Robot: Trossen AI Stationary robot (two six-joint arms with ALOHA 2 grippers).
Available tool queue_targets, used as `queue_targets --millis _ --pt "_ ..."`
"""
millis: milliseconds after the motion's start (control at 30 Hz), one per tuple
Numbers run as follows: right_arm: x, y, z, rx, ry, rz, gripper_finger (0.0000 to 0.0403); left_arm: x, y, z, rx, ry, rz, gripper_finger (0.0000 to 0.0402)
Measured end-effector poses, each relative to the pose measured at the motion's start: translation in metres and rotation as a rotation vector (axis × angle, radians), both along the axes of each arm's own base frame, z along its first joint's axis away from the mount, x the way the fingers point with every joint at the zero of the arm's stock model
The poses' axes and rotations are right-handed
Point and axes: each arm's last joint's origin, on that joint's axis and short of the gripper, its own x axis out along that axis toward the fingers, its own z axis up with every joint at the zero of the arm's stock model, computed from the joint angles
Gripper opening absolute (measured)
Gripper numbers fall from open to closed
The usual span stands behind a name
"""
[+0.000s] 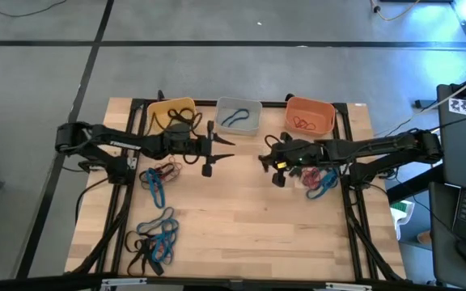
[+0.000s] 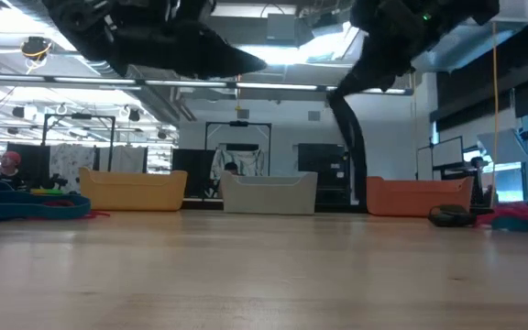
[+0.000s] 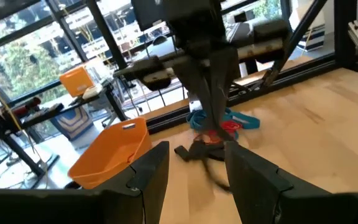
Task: Sort rubber bands into baskets
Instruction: Put the black rubber band into the yellow bin
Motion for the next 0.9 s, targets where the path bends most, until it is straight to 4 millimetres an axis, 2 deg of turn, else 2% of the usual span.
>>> queue_targets --millis 400,667,900 --pt "0.006 0.001 0.007 0.001 -0.091 0.034 0.0012 0.045 0.0 -0.009 -0.004 0.023 -0.025 0.0155" --pt "0.019 0.004 -0.003 0.022 -0.099 0.116 0.0012 0.07 -0.004 -0.019 0.01 0.051 -0.044 0.0155" --pt "0.022 0.005 -0.005 0.028 -0.105 0.129 0.0012 0.075 -0.005 -0.022 0.014 0.057 -0.048 0.0155"
